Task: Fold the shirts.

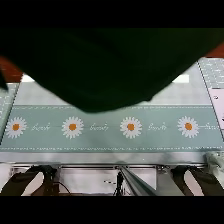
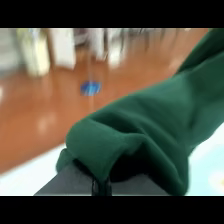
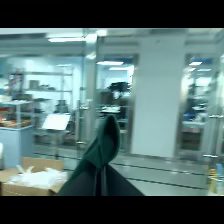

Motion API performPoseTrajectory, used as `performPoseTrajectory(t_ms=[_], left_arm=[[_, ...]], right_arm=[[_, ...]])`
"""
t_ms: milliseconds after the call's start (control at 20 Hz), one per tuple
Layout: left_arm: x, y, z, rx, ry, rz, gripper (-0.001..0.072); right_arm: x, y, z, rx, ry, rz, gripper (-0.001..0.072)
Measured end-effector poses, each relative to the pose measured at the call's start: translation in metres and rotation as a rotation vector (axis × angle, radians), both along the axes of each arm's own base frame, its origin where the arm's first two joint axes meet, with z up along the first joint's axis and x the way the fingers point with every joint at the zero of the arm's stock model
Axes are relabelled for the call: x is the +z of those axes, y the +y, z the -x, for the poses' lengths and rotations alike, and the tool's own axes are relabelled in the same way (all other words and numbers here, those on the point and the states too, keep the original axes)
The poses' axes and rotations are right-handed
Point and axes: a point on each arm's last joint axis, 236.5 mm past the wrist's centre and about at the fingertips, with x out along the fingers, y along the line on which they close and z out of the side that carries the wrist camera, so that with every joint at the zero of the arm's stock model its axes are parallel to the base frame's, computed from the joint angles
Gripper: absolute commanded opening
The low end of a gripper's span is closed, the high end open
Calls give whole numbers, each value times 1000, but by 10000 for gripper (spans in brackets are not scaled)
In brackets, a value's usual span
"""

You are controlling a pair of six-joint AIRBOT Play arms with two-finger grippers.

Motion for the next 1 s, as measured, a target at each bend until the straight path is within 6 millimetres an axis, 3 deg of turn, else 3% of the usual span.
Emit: performPoseTrajectory(t_ms=[100, 200, 350, 450, 600, 800, 900, 1000], left_arm=[[-27, 7, 8, 24, 107, -55, 28], [-58, 13, 10, 36, 231, -96, 27], [-104, 21, -1, 45, 408, -121, 28], [-137, 23, -13, 40, 522, -116, 28], [-190, 25, -39, 40, 672, -88, 28], [-279, 27, -70, 47, 836, -45, 28], [-328, 29, -78, 62, 902, -32, 28], [-378, 33, -79, 90, 972, -21, 28]], right_arm=[[-9, -7, -3, -40, 55, 12, 25], [-34, -12, -25, -50, 175, 22, 25], [-89, -20, -85, -14, 402, 12, 25], [-128, -14, -132, 63, 541, -18, 26], [-199, 17, -204, 198, 740, -38, 26], [-307, 89, -291, 321, 928, -32, 25], [-356, 116, -323, 336, 984, -46, 26], [-404, 129, -351, 319, 1042, -87, 26]])
